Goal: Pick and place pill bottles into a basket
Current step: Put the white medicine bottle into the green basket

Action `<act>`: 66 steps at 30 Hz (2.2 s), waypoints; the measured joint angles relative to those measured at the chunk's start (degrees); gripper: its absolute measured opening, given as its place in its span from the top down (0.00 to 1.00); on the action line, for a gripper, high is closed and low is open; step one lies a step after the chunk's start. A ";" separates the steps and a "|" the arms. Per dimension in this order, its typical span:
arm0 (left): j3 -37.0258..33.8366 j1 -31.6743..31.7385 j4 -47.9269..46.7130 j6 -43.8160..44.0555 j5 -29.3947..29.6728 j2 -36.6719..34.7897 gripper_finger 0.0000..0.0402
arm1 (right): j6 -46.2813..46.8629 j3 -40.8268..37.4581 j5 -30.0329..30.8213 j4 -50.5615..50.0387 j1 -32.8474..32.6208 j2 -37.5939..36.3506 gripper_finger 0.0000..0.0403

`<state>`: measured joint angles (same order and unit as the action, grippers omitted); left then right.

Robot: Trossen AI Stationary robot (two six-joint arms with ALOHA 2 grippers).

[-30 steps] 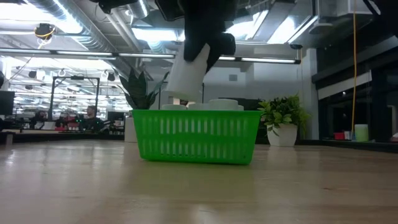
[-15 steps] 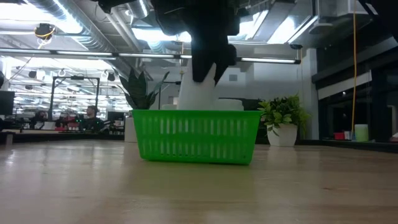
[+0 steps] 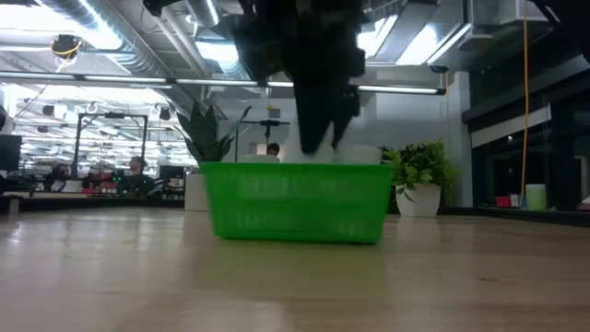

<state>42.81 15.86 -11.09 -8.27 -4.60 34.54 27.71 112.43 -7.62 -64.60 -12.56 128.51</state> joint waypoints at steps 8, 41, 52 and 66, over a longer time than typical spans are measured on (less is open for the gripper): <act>0.00 0.00 -0.04 0.00 0.00 0.02 0.55 | 0.49 -2.26 -0.04 1.26 0.00 0.02 0.59; 0.00 0.00 -0.24 -1.71 0.00 0.03 0.55 | -0.34 16.05 10.11 -11.57 -0.27 -0.02 0.45; 0.00 0.00 -0.26 -7.54 6.24 -0.96 0.55 | -18.92 21.34 13.39 0.14 -4.03 -1.22 0.45; -0.02 -1.82 -7.79 -1.73 -0.54 -5.37 0.55 | -23.53 21.47 34.53 5.59 -5.72 -4.46 0.47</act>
<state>42.78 14.04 -18.88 -10.00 -5.15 29.17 4.18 133.91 26.92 -59.01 -18.27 124.04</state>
